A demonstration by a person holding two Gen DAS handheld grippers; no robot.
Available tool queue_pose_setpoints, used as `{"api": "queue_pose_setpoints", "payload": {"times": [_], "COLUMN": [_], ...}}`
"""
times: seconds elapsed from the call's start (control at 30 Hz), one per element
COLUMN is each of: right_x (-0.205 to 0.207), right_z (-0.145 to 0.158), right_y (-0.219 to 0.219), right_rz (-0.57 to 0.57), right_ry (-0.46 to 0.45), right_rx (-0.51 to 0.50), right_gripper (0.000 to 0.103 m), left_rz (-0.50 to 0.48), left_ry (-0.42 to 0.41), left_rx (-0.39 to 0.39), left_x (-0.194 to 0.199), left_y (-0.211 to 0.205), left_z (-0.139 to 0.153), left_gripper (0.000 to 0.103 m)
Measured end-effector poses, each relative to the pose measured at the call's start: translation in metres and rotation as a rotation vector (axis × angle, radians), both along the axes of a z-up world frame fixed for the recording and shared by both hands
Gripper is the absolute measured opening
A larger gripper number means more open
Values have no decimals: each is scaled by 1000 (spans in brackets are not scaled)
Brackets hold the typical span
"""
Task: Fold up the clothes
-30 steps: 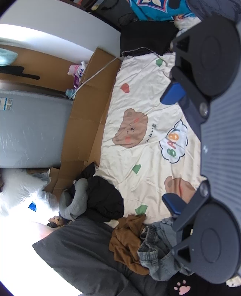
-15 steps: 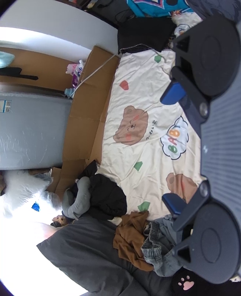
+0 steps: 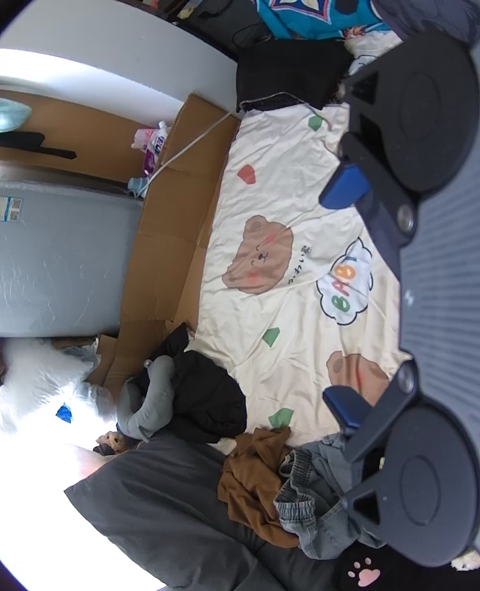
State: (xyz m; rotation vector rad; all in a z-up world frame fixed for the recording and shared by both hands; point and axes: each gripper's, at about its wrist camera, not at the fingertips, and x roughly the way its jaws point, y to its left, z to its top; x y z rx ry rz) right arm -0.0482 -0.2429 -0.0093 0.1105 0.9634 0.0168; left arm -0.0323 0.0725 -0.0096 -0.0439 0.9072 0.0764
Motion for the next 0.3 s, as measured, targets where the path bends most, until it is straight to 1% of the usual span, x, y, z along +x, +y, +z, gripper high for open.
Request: {"api": "queue_pose_setpoints", "payload": {"times": [0.3], "right_x": [0], "right_z": [0], "right_y": [-1], "right_rz": [0], "right_ry": [0], "right_rx": [-1], "right_gripper": [102], "left_rz": [0], "left_ry": [-1], "left_rx": [3], "left_x": [0], "left_y": [2], "left_z": [-1], "left_gripper": [103]}}
